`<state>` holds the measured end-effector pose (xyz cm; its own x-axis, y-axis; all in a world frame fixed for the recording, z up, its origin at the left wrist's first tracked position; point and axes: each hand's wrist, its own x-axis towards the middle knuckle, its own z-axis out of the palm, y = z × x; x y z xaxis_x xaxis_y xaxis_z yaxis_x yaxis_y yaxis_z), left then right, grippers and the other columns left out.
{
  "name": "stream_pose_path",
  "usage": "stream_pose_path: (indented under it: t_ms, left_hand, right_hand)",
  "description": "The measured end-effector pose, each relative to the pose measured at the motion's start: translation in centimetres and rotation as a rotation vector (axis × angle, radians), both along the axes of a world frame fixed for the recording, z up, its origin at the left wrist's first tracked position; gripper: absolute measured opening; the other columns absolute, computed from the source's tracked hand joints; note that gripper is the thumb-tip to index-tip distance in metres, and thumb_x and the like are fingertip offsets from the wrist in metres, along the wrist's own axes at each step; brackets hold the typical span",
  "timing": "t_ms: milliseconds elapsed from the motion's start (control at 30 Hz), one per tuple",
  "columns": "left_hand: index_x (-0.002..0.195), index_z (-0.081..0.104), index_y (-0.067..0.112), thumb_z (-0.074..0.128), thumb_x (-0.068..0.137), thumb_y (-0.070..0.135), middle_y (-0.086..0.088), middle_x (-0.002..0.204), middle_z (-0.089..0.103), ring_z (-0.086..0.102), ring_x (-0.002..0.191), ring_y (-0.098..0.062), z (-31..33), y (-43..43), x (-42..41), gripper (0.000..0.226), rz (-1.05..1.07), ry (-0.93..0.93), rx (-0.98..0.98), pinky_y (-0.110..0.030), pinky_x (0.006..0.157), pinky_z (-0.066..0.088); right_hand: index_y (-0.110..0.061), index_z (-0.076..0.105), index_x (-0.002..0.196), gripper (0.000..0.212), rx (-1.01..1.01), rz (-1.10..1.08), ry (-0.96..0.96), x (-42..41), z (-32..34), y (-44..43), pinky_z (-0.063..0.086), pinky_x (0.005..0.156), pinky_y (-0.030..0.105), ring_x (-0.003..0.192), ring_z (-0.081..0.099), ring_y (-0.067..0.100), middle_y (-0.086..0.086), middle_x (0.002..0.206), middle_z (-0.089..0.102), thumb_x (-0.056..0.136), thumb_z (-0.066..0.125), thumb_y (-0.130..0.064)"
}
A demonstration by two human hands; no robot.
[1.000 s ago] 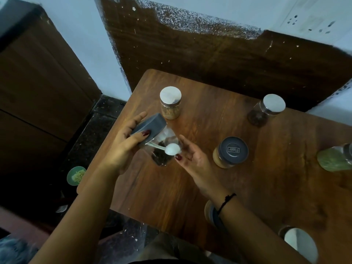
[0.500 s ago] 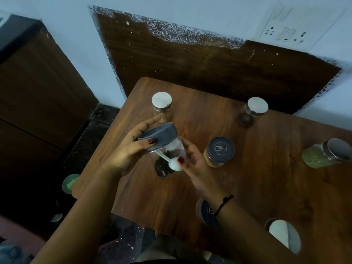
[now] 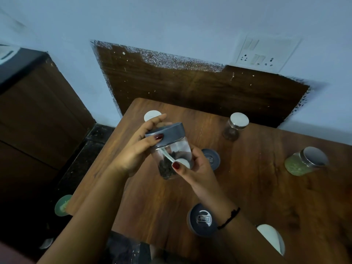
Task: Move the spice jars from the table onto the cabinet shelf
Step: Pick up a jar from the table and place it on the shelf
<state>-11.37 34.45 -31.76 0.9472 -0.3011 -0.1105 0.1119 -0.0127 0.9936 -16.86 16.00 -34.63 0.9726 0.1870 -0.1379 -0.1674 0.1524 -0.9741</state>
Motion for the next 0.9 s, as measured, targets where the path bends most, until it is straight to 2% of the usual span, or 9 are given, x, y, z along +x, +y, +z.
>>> stream_pose_path:
  t_ms: [133,267,367,467,567,667,733,800,900]
  left_hand:
    - [0.144,0.047,0.031,0.048,0.089,0.064,0.009,0.144,0.054,0.056,0.129,-0.015,0.8,-1.9,-0.8,0.064,0.189,-0.019,-0.046,-0.047,0.11,0.045]
    - [0.138,0.054,0.024,0.03,0.094,0.064,-0.004,0.132,0.066,0.063,0.123,-0.026,0.7,-3.6,-2.5,0.064,0.219,0.138,-0.223,-0.049,0.105,0.047]
    - [0.134,0.056,0.027,0.024,0.095,0.064,-0.009,0.128,0.069,0.065,0.12,-0.028,0.1,-5.1,-3.7,0.063,0.175,0.244,-0.242,-0.047,0.101,0.048]
    - [0.135,0.058,0.023,0.022,0.098,0.062,-0.013,0.129,0.067,0.063,0.122,-0.03,0.0,-6.6,-4.4,0.065,0.136,0.266,-0.293,-0.047,0.1,0.049]
    - [0.134,0.059,0.016,0.025,0.099,0.062,-0.017,0.125,0.068,0.066,0.116,-0.031,0.4,-7.7,-4.7,0.067,0.139,0.273,-0.339,-0.042,0.091,0.055]
    - [0.137,0.055,0.01,0.03,0.096,0.067,-0.022,0.129,0.064,0.064,0.118,-0.035,0.6,-8.3,-4.8,0.074,0.139,0.271,-0.389,-0.047,0.094,0.053]
    - [0.135,0.055,0.007,0.027,0.095,0.067,-0.02,0.121,0.068,0.068,0.109,-0.031,1.0,-8.7,-4.7,0.077,0.151,0.26,-0.398,-0.041,0.086,0.058]
    - [0.13,0.058,0.009,0.023,0.094,0.064,-0.017,0.114,0.072,0.071,0.103,-0.028,1.2,-9.0,-4.7,0.075,0.149,0.236,-0.405,-0.038,0.082,0.06]
    - [0.124,0.063,0.016,0.023,0.09,0.065,-0.015,0.114,0.073,0.071,0.104,-0.028,1.7,-9.3,-4.7,0.072,0.15,0.214,-0.402,-0.041,0.088,0.06]
  right_hand:
    - [-0.016,0.061,0.115,0.067,0.017,-0.063,-0.017,-0.2,1.2,-1.6,0.056,0.074,0.023,0.097,0.072,0.017,-0.001,0.103,0.074,0.059,0.084,-0.046]
    - [-0.003,0.06,0.12,0.086,0.243,-0.069,0.048,-0.7,1.9,-2.7,0.055,0.08,0.035,0.098,0.068,0.025,0.011,0.107,0.071,0.06,0.084,-0.06]
    - [-0.008,0.064,0.12,0.068,0.369,0.003,0.014,-1.2,2.0,-3.0,0.056,0.086,0.04,0.105,0.065,0.029,0.016,0.114,0.068,0.072,0.08,-0.053]
    - [-0.012,0.067,0.118,0.062,0.398,0.011,0.007,-1.5,2.5,-3.0,0.055,0.086,0.044,0.108,0.065,0.033,0.018,0.117,0.067,0.074,0.077,-0.054]
    - [-0.004,0.059,0.127,0.075,0.394,0.007,-0.005,-1.5,2.8,-3.2,0.053,0.088,0.046,0.112,0.062,0.038,0.025,0.123,0.063,0.076,0.075,-0.057]
    - [0.0,0.048,0.132,0.09,0.405,-0.005,-0.007,-1.5,3.1,-3.5,0.058,0.078,0.041,0.109,0.065,0.033,0.024,0.125,0.061,0.07,0.08,-0.057]
    - [-0.003,0.044,0.134,0.097,0.421,-0.035,0.019,-1.5,3.3,-3.8,0.058,0.077,0.038,0.108,0.066,0.03,0.021,0.127,0.061,0.064,0.084,-0.057]
    - [-0.005,0.044,0.134,0.101,0.376,-0.074,0.026,-1.4,3.2,-4.0,0.057,0.077,0.04,0.103,0.067,0.029,0.017,0.122,0.064,0.06,0.085,-0.06]
    - [-0.003,0.047,0.129,0.102,0.278,-0.129,0.013,-1.3,3.1,-4.4,0.053,0.075,0.041,0.093,0.068,0.027,0.013,0.11,0.068,0.057,0.082,-0.067]
